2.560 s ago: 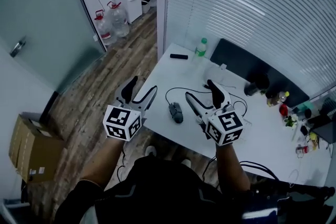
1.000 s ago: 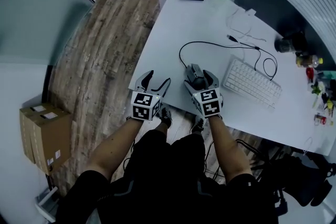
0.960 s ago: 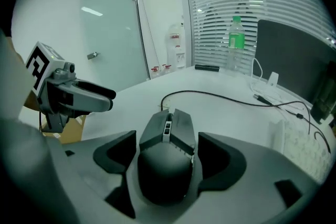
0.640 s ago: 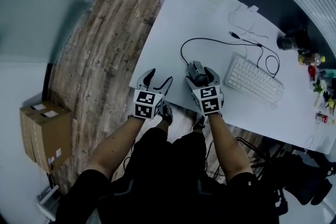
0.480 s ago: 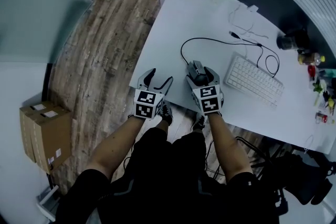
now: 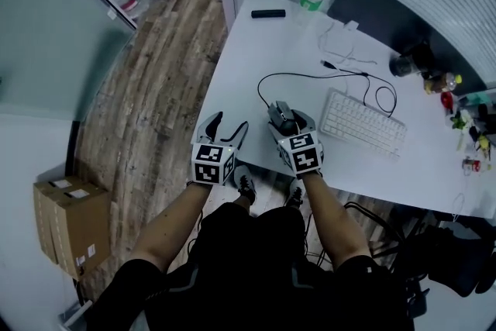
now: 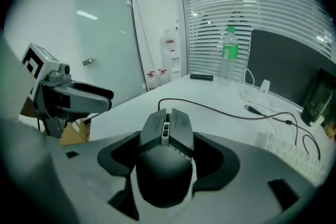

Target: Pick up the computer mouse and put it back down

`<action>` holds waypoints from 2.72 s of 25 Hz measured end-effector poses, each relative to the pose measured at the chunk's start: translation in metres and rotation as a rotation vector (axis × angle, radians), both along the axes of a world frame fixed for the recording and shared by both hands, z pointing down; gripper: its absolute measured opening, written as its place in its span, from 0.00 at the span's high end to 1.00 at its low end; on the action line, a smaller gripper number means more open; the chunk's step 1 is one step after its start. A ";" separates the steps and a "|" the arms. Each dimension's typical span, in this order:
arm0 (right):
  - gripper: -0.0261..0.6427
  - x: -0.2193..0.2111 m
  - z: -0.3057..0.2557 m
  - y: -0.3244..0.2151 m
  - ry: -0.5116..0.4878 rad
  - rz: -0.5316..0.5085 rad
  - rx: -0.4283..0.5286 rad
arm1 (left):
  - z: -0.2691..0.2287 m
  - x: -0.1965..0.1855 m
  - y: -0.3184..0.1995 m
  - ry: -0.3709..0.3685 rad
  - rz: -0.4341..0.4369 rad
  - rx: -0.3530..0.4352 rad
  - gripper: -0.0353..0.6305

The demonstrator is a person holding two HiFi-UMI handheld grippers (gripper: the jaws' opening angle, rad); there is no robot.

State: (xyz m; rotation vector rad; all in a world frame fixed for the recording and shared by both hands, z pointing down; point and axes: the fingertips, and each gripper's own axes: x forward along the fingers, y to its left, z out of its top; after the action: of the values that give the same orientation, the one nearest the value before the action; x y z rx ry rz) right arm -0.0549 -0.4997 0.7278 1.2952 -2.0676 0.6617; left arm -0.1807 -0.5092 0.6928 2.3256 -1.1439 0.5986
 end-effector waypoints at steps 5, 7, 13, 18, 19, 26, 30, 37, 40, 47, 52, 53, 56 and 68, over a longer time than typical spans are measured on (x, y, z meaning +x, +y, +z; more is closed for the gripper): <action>0.52 0.005 -0.058 -0.003 -0.061 0.035 0.059 | -0.052 -0.001 -0.017 0.033 0.006 0.086 0.47; 0.52 0.009 -0.085 -0.003 -0.072 0.038 0.097 | -0.072 0.006 -0.023 0.039 0.022 0.117 0.47; 0.52 0.044 -0.150 -0.002 -0.089 0.097 0.188 | -0.138 0.055 -0.018 0.088 0.139 0.200 0.47; 0.52 0.069 -0.193 0.012 -0.106 0.128 0.252 | -0.174 0.084 -0.015 0.155 0.164 0.226 0.47; 0.52 0.075 -0.201 0.015 -0.109 0.132 0.261 | -0.182 0.091 -0.013 0.175 0.171 0.227 0.47; 0.52 0.126 -0.251 0.032 -0.112 0.197 0.336 | -0.231 0.135 -0.009 0.218 0.203 0.301 0.47; 0.52 0.150 -0.269 0.042 -0.101 0.214 0.369 | -0.245 0.156 -0.004 0.227 0.214 0.332 0.47; 0.52 0.190 -0.293 0.064 -0.096 0.256 0.399 | -0.272 0.184 0.001 0.251 0.183 0.390 0.50; 0.52 0.209 -0.299 0.076 -0.089 0.272 0.410 | -0.279 0.201 0.008 0.276 0.184 0.386 0.50; 0.52 0.260 -0.314 0.100 -0.086 0.333 0.446 | -0.288 0.251 0.029 0.263 0.244 0.410 0.50; 0.52 0.306 -0.318 0.123 -0.084 0.387 0.462 | -0.287 0.301 0.050 0.263 0.306 0.407 0.50; 0.52 0.317 -0.319 0.128 -0.082 0.401 0.465 | -0.288 0.312 0.054 0.263 0.317 0.406 0.50; 0.52 0.353 -0.317 0.144 -0.082 0.445 0.470 | -0.288 0.345 0.069 0.261 0.356 0.404 0.50; 0.52 0.483 -0.294 0.204 -0.074 0.558 0.449 | -0.274 0.468 0.123 0.240 0.451 0.381 0.50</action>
State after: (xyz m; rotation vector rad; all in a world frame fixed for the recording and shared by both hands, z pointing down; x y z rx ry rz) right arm 0.4277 -0.2954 0.4339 2.1763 -1.9813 0.4856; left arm 0.2877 -0.3867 0.4184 2.9197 -0.6661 0.2475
